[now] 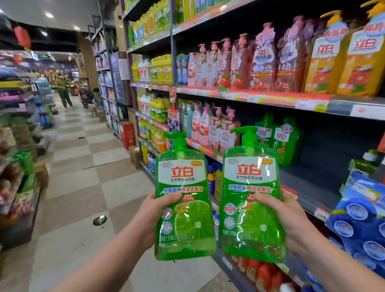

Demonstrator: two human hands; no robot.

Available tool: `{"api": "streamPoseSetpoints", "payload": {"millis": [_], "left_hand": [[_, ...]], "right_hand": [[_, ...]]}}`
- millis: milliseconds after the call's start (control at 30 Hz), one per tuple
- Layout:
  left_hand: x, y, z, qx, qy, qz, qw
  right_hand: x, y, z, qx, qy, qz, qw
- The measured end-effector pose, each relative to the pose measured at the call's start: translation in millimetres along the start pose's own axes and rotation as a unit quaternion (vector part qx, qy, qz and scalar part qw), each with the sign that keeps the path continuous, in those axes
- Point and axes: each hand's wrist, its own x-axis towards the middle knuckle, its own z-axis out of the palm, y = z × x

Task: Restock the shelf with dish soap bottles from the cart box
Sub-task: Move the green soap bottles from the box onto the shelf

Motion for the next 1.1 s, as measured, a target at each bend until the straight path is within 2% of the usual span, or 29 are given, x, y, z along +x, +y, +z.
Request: {"api": "streamPoseSetpoints", "payload": {"millis": [200,667,833,1100], "left_hand": [[85.2,7.7,-1.8,0.002,-0.026,-0.011,1.000],[334.9,46.2,-1.1,0.040,-0.152,-0.034,0.987],[388.9,41.5,19.1,0.036,-0.191,-0.046,0.980],[449.5,28.9,68.5,0.044,-0.184,-0.059,0.980]], "right_hand": [[64.7,9.5,-4.8,0.011,0.037,-0.007,0.999],[239.6,22.8,12.3,0.000,0.210,-0.042,0.977],[270.1,20.8,-3.5,0.018,0.256,-0.056,0.965],[342.7,10.1,-61.8,0.012,0.295,-0.061,0.953]]}}
